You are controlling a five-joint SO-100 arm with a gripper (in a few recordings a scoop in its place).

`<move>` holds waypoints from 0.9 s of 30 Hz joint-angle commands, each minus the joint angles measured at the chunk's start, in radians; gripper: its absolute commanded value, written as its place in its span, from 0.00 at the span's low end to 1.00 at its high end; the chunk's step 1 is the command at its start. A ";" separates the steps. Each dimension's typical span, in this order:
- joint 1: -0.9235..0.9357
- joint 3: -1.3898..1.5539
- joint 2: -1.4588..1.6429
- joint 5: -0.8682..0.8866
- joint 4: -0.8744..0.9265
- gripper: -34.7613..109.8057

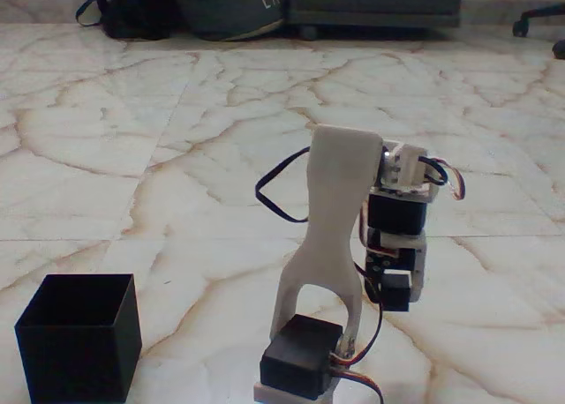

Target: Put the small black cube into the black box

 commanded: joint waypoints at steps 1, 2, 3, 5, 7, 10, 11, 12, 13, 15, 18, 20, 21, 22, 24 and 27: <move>-0.063 0.023 0.087 0.043 -0.014 0.25; -0.109 0.041 0.106 0.075 -0.023 0.25; -0.158 0.040 0.118 0.117 -0.025 0.25; -0.242 0.040 0.138 0.176 -0.032 0.25; -0.324 0.038 0.172 0.230 -0.035 0.25; -0.445 0.046 0.233 0.319 -0.034 0.25; -0.482 0.055 0.255 0.348 -0.031 0.25; -0.522 0.064 0.272 0.377 -0.031 0.25; -0.565 0.069 0.285 0.410 -0.029 0.25; -0.649 0.072 0.298 0.476 -0.029 0.25; -0.756 0.072 0.322 0.537 -0.028 0.25; -0.839 0.077 0.327 0.601 -0.029 0.25; -0.879 0.087 0.334 0.641 -0.029 0.25; -0.916 0.107 0.351 0.667 -0.034 0.25; -0.980 0.109 0.368 0.701 -0.054 0.25; -1.058 0.109 0.365 0.747 -0.101 0.25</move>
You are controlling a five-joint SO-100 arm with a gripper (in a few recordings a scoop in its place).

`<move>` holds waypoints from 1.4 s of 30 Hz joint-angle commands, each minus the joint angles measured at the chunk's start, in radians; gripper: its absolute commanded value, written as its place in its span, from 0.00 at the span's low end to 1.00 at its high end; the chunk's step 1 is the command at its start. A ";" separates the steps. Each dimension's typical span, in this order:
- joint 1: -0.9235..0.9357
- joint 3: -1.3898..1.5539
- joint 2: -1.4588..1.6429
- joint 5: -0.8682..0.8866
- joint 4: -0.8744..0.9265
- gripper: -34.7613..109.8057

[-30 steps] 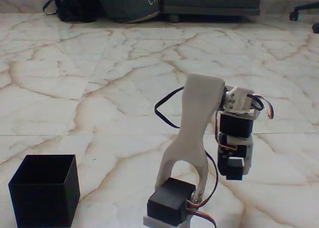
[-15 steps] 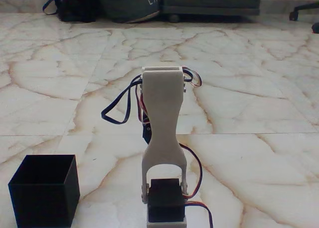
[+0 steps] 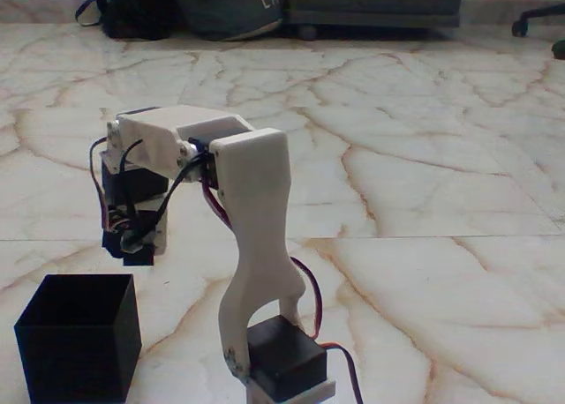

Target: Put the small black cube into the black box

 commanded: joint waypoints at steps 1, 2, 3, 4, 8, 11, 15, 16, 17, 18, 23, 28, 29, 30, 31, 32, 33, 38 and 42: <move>-0.060 -0.005 0.038 0.040 -0.049 0.25; -0.086 -0.005 0.035 0.052 -0.066 0.25; -0.112 -0.005 0.028 0.061 -0.078 0.25; -0.138 -0.005 0.021 0.072 -0.092 0.25; -0.225 0.003 -0.046 0.117 -0.146 0.25; -0.235 0.021 -0.118 0.156 -0.222 0.25; -0.206 0.055 -0.110 0.132 -0.288 0.28; -0.206 0.061 -0.106 0.140 -0.288 0.28; -0.201 0.071 -0.098 0.138 -0.288 0.28; -0.193 0.094 -0.084 0.130 -0.291 0.28; -0.066 0.218 0.078 0.046 -0.288 0.29; 0.127 0.437 0.327 -0.058 -0.272 0.29; 0.186 0.471 0.364 -0.107 -0.255 0.29; 0.241 0.492 0.385 -0.156 -0.238 0.29; 0.295 0.511 0.403 -0.193 -0.224 0.29; 0.344 0.541 0.422 -0.222 -0.216 0.29; 0.387 0.592 0.448 -0.255 -0.218 0.29; 0.632 0.808 0.531 -0.488 -0.235 0.29; 0.696 1.112 0.630 -0.514 -0.376 0.29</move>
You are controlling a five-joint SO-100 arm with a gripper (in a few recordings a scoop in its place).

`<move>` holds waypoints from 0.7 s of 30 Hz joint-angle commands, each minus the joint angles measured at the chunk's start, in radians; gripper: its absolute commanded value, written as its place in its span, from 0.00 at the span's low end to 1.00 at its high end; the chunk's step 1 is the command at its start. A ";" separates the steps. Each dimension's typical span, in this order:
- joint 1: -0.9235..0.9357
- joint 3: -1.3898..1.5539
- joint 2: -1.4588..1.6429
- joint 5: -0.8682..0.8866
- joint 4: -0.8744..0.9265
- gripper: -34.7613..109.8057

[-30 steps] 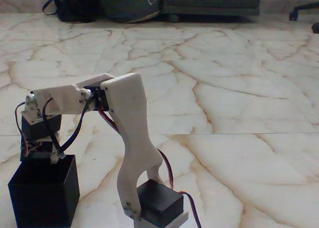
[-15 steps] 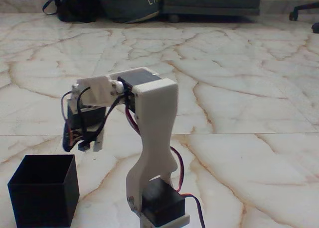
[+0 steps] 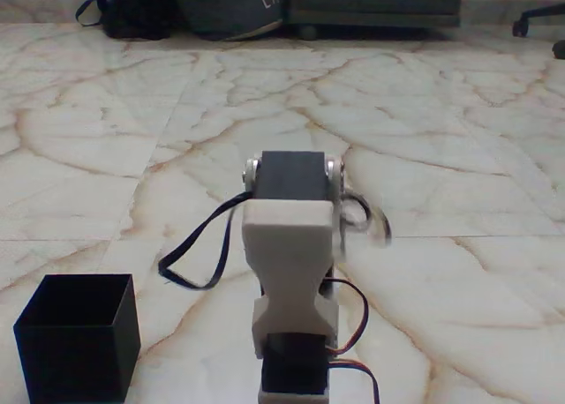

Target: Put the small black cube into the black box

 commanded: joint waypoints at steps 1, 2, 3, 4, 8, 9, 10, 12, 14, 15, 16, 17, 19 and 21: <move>0.009 0.071 0.086 0.032 -0.029 0.29; 0.009 0.149 0.147 0.063 -0.061 0.28; 0.009 0.221 0.196 0.084 -0.081 0.28; 0.009 0.304 0.232 0.104 -0.156 0.28; -0.014 0.353 0.261 0.156 -0.095 0.28; -0.011 0.359 0.261 0.163 -0.092 0.28; -0.009 0.367 0.261 0.169 -0.091 0.28; -0.009 0.387 0.275 0.216 -0.097 0.28; -0.002 0.397 0.275 0.298 -0.120 0.27; -0.003 0.399 0.275 0.285 -0.118 0.27; -0.002 0.399 0.275 0.225 -0.117 0.27; -0.003 0.399 0.273 0.107 -0.118 0.27; -0.018 0.399 0.273 0.043 -0.126 0.27; -0.005 0.399 0.268 0.097 -0.121 0.27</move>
